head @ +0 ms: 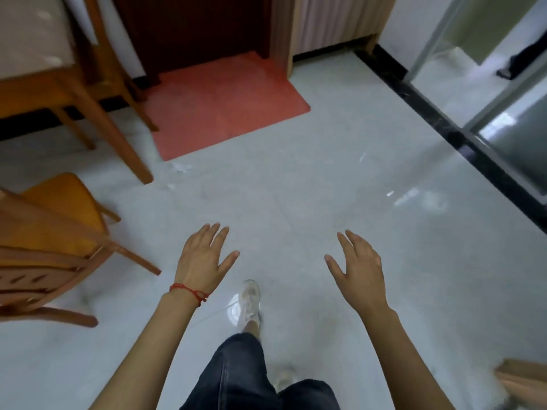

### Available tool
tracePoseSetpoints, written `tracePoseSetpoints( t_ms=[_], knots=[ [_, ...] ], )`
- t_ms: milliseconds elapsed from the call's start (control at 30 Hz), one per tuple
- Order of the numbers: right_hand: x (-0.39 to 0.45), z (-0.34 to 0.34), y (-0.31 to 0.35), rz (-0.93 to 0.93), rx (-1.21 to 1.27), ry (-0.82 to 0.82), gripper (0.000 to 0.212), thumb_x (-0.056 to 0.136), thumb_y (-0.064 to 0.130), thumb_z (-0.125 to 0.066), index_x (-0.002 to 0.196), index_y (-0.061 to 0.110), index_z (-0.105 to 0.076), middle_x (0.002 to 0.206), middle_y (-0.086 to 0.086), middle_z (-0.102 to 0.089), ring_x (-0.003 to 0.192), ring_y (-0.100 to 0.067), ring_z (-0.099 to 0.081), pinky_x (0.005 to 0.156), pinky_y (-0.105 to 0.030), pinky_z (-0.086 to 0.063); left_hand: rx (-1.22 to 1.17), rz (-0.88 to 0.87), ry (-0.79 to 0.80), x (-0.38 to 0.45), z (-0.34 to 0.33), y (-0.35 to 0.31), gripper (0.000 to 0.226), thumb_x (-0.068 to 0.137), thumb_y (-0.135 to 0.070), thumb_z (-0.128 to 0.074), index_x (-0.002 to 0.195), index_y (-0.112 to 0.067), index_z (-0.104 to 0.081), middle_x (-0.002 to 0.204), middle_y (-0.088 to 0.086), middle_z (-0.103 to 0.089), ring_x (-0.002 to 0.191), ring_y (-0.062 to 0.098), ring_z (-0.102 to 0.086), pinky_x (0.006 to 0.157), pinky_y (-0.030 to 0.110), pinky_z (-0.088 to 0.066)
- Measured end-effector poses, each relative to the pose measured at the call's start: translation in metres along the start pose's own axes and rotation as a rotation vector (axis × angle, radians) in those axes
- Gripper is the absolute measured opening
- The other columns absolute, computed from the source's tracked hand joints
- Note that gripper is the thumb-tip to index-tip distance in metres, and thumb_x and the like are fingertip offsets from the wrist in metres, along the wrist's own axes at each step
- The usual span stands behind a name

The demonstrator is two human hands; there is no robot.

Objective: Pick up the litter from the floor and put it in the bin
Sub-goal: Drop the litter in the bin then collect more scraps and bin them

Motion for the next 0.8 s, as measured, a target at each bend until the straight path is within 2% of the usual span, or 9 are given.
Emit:
tracePoseSetpoints(
  t_ms=[100, 267, 333, 567, 633, 800],
  knots=[
    [0.057, -0.013, 0.029, 0.079, 0.001, 0.023, 0.051, 0.09, 0.036, -0.053, 0.133, 0.01, -0.043, 0.141, -0.012, -0.042, 0.131, -0.028, -0.035, 0.106, -0.042, -0.025, -0.002, 0.062, -0.03, 0.032, 0.01, 0.033, 0.101, 0.076, -0.074, 0.005, 0.132, -0.006, -0.044, 0.138, 0.018, -0.045, 0.13, 0.035, -0.035, 0.106, 0.046, -0.026],
    [0.157, -0.027, 0.087, 0.167, 0.0, 0.067, 0.052, 0.091, 0.038, -0.05, 0.135, 0.011, -0.041, 0.143, -0.011, -0.039, 0.133, -0.026, -0.032, 0.107, -0.041, -0.023, 0.003, 0.169, -0.062, 0.098, 0.036, 0.093, 0.06, 0.091, -0.049, -0.042, 0.135, -0.008, -0.04, 0.142, 0.016, -0.04, 0.133, 0.032, -0.03, 0.109, 0.043, -0.021],
    [0.194, -0.031, 0.11, 0.195, -0.001, 0.075, 0.052, 0.091, 0.037, -0.05, 0.135, 0.011, -0.041, 0.143, -0.011, -0.039, 0.133, -0.027, -0.032, 0.107, -0.041, -0.023, 0.016, 0.185, -0.077, 0.126, 0.049, 0.114, 0.057, 0.09, -0.042, -0.049, 0.136, -0.009, -0.04, 0.142, 0.015, -0.039, 0.133, 0.032, -0.029, 0.109, 0.043, -0.022],
    [0.305, -0.053, 0.174, 0.289, -0.014, 0.13, 0.053, 0.091, 0.04, -0.048, 0.136, 0.013, -0.038, 0.145, -0.009, -0.037, 0.134, -0.025, -0.03, 0.108, -0.04, -0.022, -0.001, 0.285, -0.112, 0.205, 0.082, 0.173, 0.056, 0.09, -0.041, -0.051, 0.133, -0.006, -0.043, 0.139, 0.018, -0.043, 0.131, 0.034, -0.033, 0.106, 0.046, -0.026],
    [0.338, -0.062, 0.189, 0.325, -0.027, 0.146, 0.053, 0.091, 0.041, -0.047, 0.135, 0.013, -0.039, 0.144, -0.009, -0.038, 0.133, -0.026, -0.031, 0.108, -0.04, -0.023, -0.025, 0.325, -0.103, 0.227, 0.087, 0.187, 0.061, 0.09, -0.049, -0.041, 0.13, -0.004, -0.046, 0.136, 0.02, -0.046, 0.128, 0.036, -0.037, 0.104, 0.048, -0.03],
    [0.436, -0.09, 0.231, 0.409, -0.039, 0.173, 0.052, 0.089, 0.039, -0.051, 0.133, 0.011, -0.042, 0.14, -0.013, -0.043, 0.131, -0.029, -0.035, 0.106, -0.044, -0.028, -0.071, 0.419, -0.078, 0.291, 0.097, 0.227, 0.091, 0.084, -0.067, -0.003, 0.126, -0.001, -0.05, 0.13, 0.022, -0.052, 0.123, 0.04, -0.044, 0.099, 0.051, -0.036]
  ],
)
Point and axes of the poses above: each hand's wrist, its own x-axis towards the middle knuckle, its own z-axis out of the back of the hand, y = z × x, the point moved 2 cm from there along x, towards the middle knuckle
